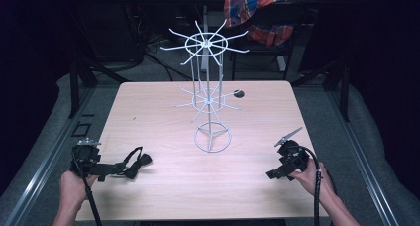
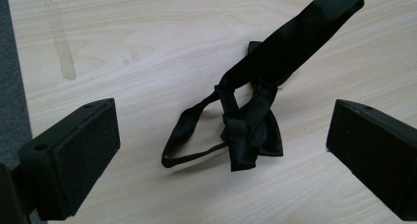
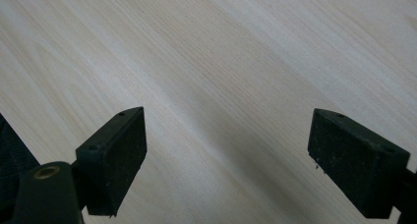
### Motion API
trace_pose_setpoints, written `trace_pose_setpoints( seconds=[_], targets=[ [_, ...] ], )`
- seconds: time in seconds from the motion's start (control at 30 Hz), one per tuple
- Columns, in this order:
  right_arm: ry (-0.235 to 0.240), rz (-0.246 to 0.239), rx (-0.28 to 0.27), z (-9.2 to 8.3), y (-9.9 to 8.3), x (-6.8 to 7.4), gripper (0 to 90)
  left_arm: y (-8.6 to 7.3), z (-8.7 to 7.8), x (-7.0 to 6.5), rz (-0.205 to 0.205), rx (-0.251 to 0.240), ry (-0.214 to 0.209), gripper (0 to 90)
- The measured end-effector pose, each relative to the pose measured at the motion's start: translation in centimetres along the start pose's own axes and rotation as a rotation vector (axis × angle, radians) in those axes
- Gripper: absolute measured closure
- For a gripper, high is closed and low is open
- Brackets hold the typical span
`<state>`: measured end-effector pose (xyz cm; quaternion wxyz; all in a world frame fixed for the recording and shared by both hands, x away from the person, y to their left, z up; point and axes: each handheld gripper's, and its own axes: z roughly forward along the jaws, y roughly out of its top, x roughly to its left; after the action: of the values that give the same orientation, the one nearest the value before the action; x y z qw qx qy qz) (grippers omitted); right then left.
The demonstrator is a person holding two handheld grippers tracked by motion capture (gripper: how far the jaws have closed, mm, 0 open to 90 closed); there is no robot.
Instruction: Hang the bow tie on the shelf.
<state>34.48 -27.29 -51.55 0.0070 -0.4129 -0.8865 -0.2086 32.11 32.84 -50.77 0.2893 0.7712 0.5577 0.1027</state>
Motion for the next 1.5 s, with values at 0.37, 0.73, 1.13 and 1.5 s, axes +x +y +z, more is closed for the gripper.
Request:
trace_pose_setpoints(
  seconds=[0.37,0.73,1.13,1.5],
  targets=[
    [-0.015,-0.014,0.002,-0.2,0.1,0.2,14.8,0.3,-0.1,0.3,-0.005,-0.023,-0.012,0.0],
    [-0.022,-0.012,0.015,-0.1,0.1,0.1,15.3,0.4,1.0,0.6,-0.02,0.006,-0.012,0.4],
    [-0.029,-0.004,0.022,0.1,0.0,0.0,16.2,1.1,2.9,1.1,-0.007,0.051,-0.011,17.2],
    [-0.034,-0.002,0.015,0.0,-0.1,0.1,16.8,1.5,5.4,1.4,0.025,0.146,-0.049,54.2]
  ],
)
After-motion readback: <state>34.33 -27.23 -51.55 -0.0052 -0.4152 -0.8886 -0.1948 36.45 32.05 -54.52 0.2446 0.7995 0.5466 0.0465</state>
